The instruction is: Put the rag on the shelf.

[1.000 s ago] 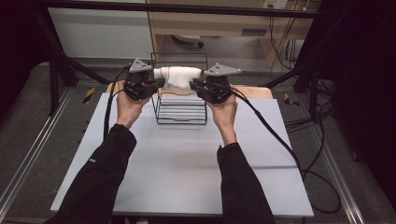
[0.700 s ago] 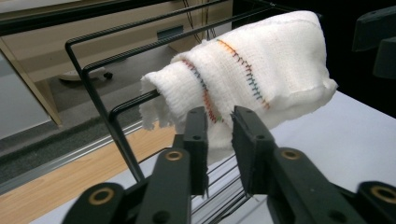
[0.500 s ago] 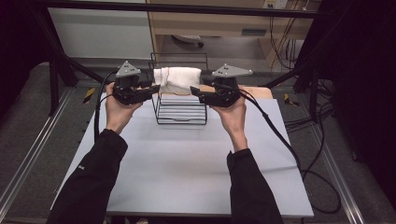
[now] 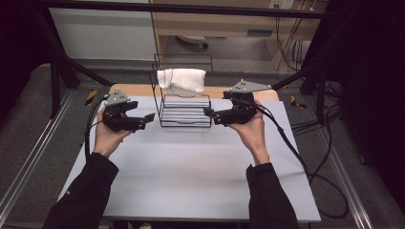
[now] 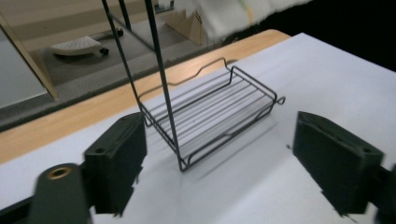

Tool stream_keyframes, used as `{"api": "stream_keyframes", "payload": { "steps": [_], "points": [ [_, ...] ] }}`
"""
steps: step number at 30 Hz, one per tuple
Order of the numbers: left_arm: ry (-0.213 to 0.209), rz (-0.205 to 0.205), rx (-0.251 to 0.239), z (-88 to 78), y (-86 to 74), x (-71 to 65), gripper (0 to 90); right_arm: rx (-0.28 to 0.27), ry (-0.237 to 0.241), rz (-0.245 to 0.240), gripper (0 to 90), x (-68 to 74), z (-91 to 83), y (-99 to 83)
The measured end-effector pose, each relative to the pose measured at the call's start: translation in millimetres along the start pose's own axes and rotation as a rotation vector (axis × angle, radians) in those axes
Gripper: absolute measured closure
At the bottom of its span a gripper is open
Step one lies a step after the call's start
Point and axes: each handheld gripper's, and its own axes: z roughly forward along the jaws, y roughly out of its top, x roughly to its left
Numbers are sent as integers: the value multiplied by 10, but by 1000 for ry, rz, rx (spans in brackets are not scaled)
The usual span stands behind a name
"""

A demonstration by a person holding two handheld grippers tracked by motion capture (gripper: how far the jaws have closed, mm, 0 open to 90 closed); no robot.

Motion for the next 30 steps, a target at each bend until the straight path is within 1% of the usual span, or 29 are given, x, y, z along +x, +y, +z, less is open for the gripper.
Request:
{"api": "stream_keyframes", "payload": {
  "steps": [2,4,6,8,11,13,14,16,21,24,27,30],
  "points": [
    [-1,-9,8,-5,-106,0,140,16,-3,1,32,-27,-35,-80],
    [-14,-20,15,-14,-210,-2,120,28,-2,-4,24,-50,-72,-167],
    [-18,-18,19,-34,-312,-5,115,38,9,-6,18,-67,-111,-259],
    [-24,-25,24,-48,-409,-10,106,48,13,-7,10,-81,-149,-357],
    [-32,-22,30,-74,-555,-23,94,63,22,1,6,-106,-203,-523],
    [-44,-26,33,-93,-650,-25,90,74,23,3,6,-130,-240,-644],
    [-49,-36,28,-101,-700,-27,90,76,24,13,5,-141,-260,-707],
    [-53,-38,30,-117,-796,-26,90,75,31,37,5,-164,-299,-839],
    [-53,-41,67,-141,-1037,-23,89,102,31,60,4,-239,-393,-1155],
    [-50,-41,92,-160,-1124,-13,89,116,34,55,3,-266,-450,-1307],
    [-49,-28,98,-200,-1180,-22,89,131,36,50,3,-284,-506,-1451],
    [-47,-19,101,-241,-1251,-18,89,152,32,60,3,-303,-569,-1593]
  ]
}}
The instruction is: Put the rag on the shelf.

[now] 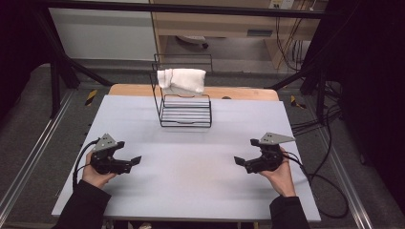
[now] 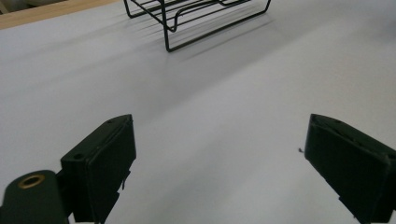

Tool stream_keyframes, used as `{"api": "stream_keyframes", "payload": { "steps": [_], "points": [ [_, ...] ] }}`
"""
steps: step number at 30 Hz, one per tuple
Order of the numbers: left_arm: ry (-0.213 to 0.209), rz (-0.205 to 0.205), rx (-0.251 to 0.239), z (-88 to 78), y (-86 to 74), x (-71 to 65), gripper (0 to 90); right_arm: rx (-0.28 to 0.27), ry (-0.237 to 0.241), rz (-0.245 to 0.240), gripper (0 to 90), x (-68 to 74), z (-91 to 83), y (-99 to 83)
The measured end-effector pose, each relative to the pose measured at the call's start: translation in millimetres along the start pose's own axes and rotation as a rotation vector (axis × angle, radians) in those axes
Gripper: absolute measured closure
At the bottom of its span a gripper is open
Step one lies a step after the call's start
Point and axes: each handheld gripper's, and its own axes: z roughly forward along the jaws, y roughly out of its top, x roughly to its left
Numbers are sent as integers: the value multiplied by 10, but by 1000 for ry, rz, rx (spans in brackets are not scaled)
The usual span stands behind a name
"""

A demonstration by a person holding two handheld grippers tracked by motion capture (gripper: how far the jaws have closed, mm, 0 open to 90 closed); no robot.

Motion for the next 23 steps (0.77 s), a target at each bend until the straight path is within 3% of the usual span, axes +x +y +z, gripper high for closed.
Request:
{"api": "stream_keyframes", "payload": {
  "steps": [10,15,23],
  "points": [
    [2,-12,24,-25,-171,22,89,14,-21,74,3,-115,-161,-411],
    [-2,-20,27,-11,-222,17,91,18,-28,91,3,-133,-207,-503],
    [2,-19,40,-10,-258,9,91,22,-32,78,2,-130,-238,-542]
  ]
}}
